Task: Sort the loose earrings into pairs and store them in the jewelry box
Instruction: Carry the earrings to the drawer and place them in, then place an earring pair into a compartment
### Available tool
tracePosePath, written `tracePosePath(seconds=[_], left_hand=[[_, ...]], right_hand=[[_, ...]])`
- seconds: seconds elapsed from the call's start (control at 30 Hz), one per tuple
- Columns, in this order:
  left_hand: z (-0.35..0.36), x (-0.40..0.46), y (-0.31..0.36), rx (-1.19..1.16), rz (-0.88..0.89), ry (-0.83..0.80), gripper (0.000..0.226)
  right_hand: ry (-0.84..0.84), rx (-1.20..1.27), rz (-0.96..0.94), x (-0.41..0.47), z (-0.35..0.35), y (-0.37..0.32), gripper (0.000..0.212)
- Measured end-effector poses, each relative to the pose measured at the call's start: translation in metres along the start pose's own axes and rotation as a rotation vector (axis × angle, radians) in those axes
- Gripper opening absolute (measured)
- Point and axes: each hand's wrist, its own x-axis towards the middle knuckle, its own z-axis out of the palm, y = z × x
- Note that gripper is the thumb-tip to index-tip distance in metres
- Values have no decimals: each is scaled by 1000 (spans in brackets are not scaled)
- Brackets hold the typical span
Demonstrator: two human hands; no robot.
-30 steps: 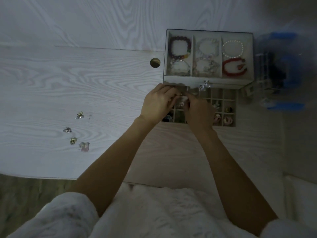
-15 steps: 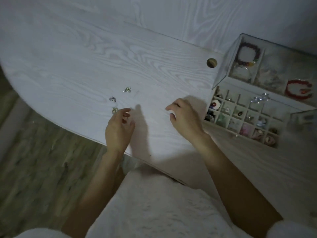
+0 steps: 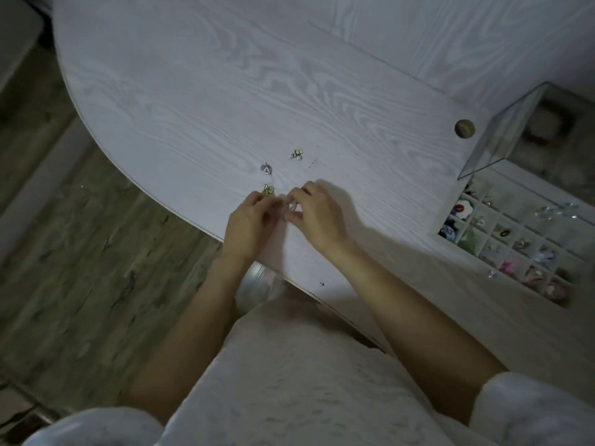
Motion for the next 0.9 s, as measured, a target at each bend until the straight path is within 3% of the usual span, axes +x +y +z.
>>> tracePosePath(seconds=[0.23,0.4,0.67,0.9], left_hand=[[9,7,14,-9,54,-87,35],[17,13,28,0,9,-83,18],[19,15,49,100,113,-155,6],[46,30,83,99,348,-230,9]], right_hand=[[8,74,56,-10,-8,14,29],[57,48,106,-27,-17,30,23],[93,17,169,-62,-38,61,12],[315,273,335,-106,-78,85,14]])
